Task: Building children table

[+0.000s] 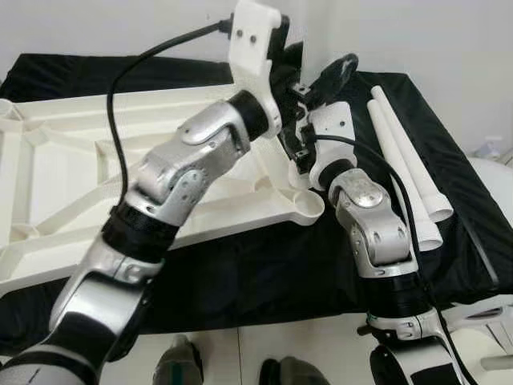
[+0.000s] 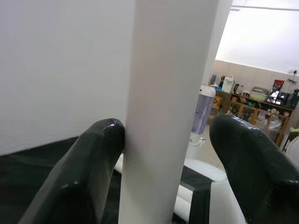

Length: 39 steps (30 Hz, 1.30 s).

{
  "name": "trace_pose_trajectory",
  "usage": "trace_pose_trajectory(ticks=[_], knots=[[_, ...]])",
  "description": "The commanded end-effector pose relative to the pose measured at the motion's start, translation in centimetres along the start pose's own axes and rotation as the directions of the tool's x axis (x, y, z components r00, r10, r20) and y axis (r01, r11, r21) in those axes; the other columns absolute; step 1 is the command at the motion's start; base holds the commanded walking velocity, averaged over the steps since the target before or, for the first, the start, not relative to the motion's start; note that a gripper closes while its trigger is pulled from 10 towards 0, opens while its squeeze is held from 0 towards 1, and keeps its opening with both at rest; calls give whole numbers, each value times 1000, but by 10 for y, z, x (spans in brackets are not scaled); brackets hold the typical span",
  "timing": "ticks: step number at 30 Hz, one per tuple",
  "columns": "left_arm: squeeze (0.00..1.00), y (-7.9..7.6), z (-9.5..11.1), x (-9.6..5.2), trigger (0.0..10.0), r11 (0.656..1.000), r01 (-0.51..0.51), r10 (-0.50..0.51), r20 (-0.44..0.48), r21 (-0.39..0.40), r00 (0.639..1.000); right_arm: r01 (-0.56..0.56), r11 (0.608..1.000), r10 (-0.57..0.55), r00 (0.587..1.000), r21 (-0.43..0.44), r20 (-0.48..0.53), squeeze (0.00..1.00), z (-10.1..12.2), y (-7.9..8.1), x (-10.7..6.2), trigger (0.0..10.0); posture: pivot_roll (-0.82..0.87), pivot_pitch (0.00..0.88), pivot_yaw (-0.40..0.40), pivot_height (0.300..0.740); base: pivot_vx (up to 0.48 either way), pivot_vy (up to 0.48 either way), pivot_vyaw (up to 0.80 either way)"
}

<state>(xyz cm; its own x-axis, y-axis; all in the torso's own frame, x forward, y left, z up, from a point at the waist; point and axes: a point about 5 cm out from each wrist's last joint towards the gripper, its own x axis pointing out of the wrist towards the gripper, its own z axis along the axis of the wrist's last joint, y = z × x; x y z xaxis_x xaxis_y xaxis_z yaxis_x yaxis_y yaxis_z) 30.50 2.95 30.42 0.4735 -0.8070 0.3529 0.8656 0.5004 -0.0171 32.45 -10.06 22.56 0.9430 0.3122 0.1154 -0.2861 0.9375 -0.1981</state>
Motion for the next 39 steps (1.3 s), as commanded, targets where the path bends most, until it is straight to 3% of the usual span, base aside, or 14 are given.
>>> trace_pose_trajectory(ticks=[1, 23, 24, 26, 28, 31, 39], knots=[[0, -20, 0, -8, 10000, 925, 380, -380, -14, 13, 925, 30, 999, -30, 999, -10, 15, 0, 1, -7, -1, 10000, 51, 66, -68, 740, 0, 0, 0], [0, 9, 2, -37, 10000, 973, 230, -229, -43, 35, 973, 119, 992, -118, 993, -44, 23, 0, 1, -36, 1, 10000, 47, 80, -69, 740, 0, 0, 0], [0, 11, -1, -39, 10000, 978, 205, -203, -54, 43, 978, 127, 991, -126, 992, -45, 25, 0, 2, -38, 1, 10000, 47, 81, -63, 740, 0, 0, 0], [0, 19, -18, -43, 10000, 983, 110, -89, -146, 144, 985, 144, 988, -142, 989, -48, 31, 0, 2, -42, 0, 10000, 50, 84, -61, 740, 0, 0, 0], [0, 19, -18, -43, 10000, 983, 110, -89, -146, 144, 985, 144, 988, -142, 989, -48, 31, 0, 2, -42, 0, 10000, 50, 84, -61, 740, 0, 0, 0], [0, 21, -35, -43, 10000, 980, 39, 7, -229, 197, 973, 150, 987, -149, 988, -54, 36, 0, 3, -45, 0, 10000, 59, 88, -63, 740, 0, 0, 0], [0, 14, -66, -44, 10000, 967, -7, 92, -326, 254, 941, 143, 986, -139, 989, -83, 59, 0, 5, -50, 3, 10000, 69, 90, -75, 740, 0, 0, 0]])
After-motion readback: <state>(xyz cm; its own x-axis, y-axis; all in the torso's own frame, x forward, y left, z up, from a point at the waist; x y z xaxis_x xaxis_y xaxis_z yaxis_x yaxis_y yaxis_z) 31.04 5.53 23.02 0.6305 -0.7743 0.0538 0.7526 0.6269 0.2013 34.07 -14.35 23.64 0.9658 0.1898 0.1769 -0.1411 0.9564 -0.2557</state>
